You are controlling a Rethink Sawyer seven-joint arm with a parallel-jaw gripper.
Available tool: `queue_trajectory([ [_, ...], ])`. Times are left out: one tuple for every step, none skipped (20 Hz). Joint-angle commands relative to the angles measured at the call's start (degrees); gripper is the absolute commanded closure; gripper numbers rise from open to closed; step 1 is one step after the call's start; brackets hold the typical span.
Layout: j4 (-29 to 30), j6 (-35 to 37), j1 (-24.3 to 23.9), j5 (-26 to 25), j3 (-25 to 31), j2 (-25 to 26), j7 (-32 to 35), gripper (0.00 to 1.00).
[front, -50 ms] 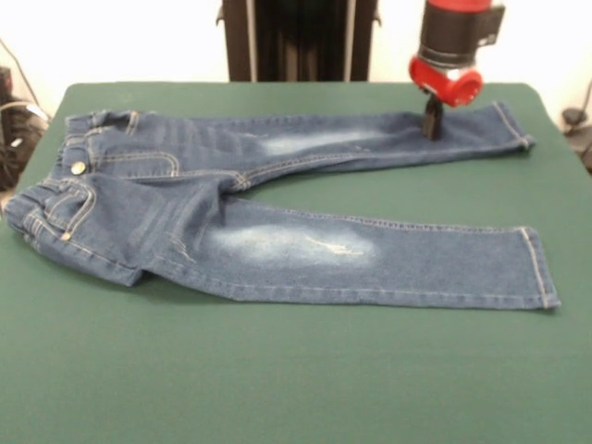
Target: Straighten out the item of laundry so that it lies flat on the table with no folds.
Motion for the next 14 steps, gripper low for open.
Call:
queue_trajectory([
  [-8.67, 15.60, -3.96, -8.94, -2.95, 3.20, -10.47, 1.00],
  [-9.13, 15.92, -4.22, -10.23, -2.97, 3.14, -9.79, 1.00],
  [-9.52, 16.10, -3.99, -11.16, -3.15, 3.08, -8.79, 1.00],
  [-9.83, 16.21, -3.80, -12.03, -3.35, 2.97, -7.70, 1.00],
  [-9.69, 16.71, -4.52, -12.73, -2.87, 2.59, -6.55, 1.00],
  [-9.80, 16.57, -4.40, -13.58, -3.02, 2.30, -5.65, 1.00],
  [-9.72, 17.26, -4.09, -14.41, -3.29, 1.54, -5.15, 1.00],
  [-9.76, 17.75, -4.03, -15.09, -3.29, 1.06, -4.61, 1.00],
  [-9.59, 19.05, -3.97, -15.35, -3.11, 0.03, -3.96, 1.00],
  [-9.69, 19.79, -3.54, -15.64, -3.32, -0.58, -3.40, 1.00],
  [-9.75, 21.34, -2.59, -15.41, -3.74, -1.65, -2.54, 1.00],
  [-9.84, 22.46, -1.96, -15.20, -3.93, -2.35, -1.83, 1.00],
  [-9.93, 23.59, -1.34, -14.99, -4.12, -3.06, -1.12, 1.00],
  [-10.02, 24.01, -0.97, -14.93, -4.18, -3.35, -0.60, 1.00],
])
